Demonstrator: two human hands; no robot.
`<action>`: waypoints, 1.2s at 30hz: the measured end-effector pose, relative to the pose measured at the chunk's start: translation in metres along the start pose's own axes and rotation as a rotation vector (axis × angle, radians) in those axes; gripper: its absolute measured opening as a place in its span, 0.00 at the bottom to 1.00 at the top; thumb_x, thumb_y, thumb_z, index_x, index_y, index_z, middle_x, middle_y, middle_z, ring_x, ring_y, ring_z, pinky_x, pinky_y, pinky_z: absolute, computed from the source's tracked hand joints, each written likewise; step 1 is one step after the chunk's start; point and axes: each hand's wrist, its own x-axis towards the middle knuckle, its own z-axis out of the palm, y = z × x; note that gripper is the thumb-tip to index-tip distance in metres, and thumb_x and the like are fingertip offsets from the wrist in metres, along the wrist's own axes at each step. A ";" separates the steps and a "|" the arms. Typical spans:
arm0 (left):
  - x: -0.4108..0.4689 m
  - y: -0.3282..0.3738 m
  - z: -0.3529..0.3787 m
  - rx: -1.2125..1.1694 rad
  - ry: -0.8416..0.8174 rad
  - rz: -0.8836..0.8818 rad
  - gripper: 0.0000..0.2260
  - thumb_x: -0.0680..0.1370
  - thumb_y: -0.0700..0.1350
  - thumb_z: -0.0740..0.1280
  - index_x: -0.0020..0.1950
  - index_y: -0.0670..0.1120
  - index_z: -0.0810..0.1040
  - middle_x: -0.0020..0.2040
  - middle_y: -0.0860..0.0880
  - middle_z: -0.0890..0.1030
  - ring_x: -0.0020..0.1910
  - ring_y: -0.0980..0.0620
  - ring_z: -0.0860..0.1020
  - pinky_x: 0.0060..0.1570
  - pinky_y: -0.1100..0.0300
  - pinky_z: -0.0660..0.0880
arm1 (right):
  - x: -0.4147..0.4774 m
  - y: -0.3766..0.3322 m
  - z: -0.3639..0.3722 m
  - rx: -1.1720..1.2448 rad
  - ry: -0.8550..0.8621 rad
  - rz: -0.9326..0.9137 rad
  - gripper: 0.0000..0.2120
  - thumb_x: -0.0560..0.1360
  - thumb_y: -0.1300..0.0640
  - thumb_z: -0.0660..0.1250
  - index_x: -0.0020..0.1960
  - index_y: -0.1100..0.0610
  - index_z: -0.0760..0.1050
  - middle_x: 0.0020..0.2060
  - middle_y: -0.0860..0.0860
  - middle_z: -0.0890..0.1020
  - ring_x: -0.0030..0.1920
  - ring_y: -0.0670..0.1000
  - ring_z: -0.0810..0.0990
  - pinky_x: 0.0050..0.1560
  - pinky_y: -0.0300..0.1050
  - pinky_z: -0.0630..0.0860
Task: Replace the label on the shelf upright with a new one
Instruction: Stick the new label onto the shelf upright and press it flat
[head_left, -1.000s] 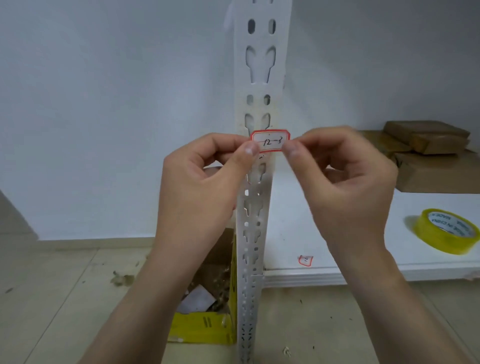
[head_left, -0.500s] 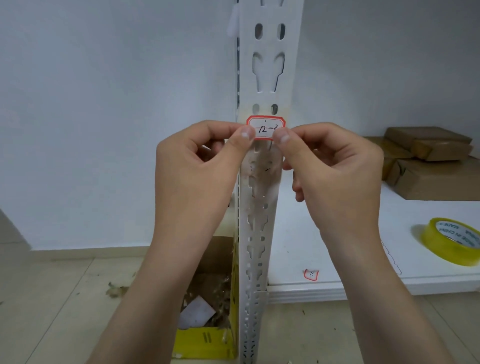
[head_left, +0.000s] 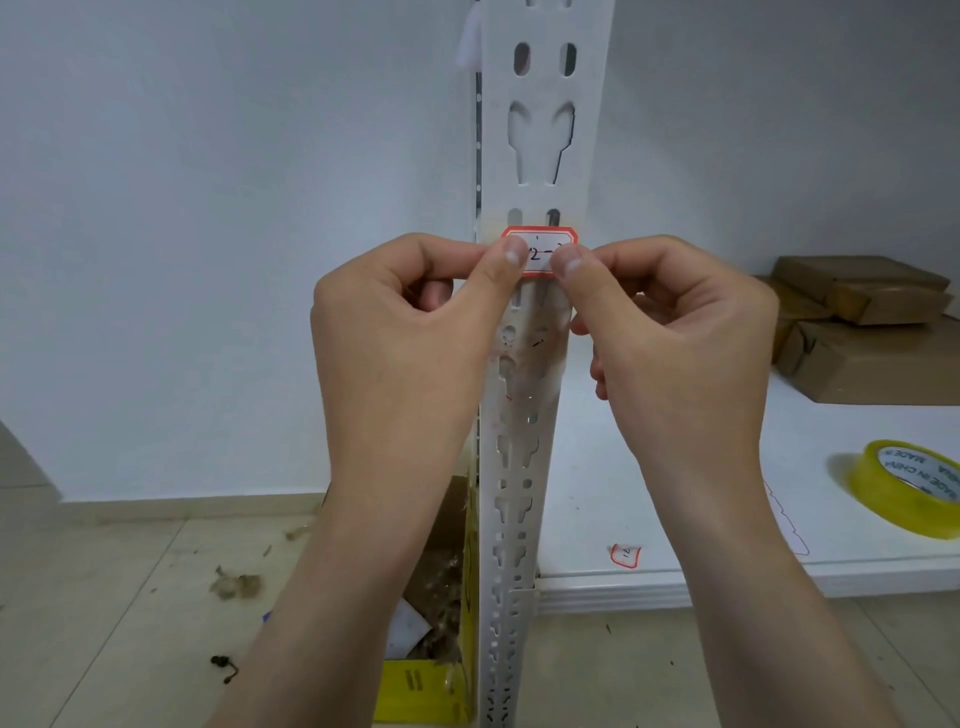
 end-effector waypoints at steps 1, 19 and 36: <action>0.000 0.000 0.000 0.004 0.003 -0.003 0.07 0.74 0.53 0.75 0.36 0.55 0.84 0.25 0.56 0.65 0.27 0.58 0.63 0.27 0.65 0.63 | 0.000 0.000 0.000 -0.007 0.002 -0.002 0.07 0.77 0.53 0.75 0.40 0.48 0.83 0.31 0.47 0.84 0.29 0.54 0.79 0.28 0.49 0.79; 0.001 0.001 0.000 0.044 0.029 -0.009 0.08 0.73 0.55 0.75 0.35 0.56 0.82 0.24 0.51 0.65 0.27 0.56 0.64 0.27 0.61 0.64 | 0.003 -0.002 0.003 -0.035 0.021 -0.019 0.10 0.76 0.54 0.76 0.37 0.48 0.82 0.29 0.45 0.82 0.28 0.46 0.77 0.28 0.40 0.76; 0.005 -0.001 -0.005 0.222 0.033 -0.028 0.15 0.72 0.63 0.72 0.31 0.56 0.78 0.27 0.48 0.75 0.24 0.57 0.67 0.28 0.59 0.67 | 0.005 -0.003 0.003 -0.098 0.042 -0.011 0.10 0.75 0.49 0.76 0.36 0.47 0.81 0.28 0.45 0.80 0.28 0.42 0.74 0.31 0.29 0.67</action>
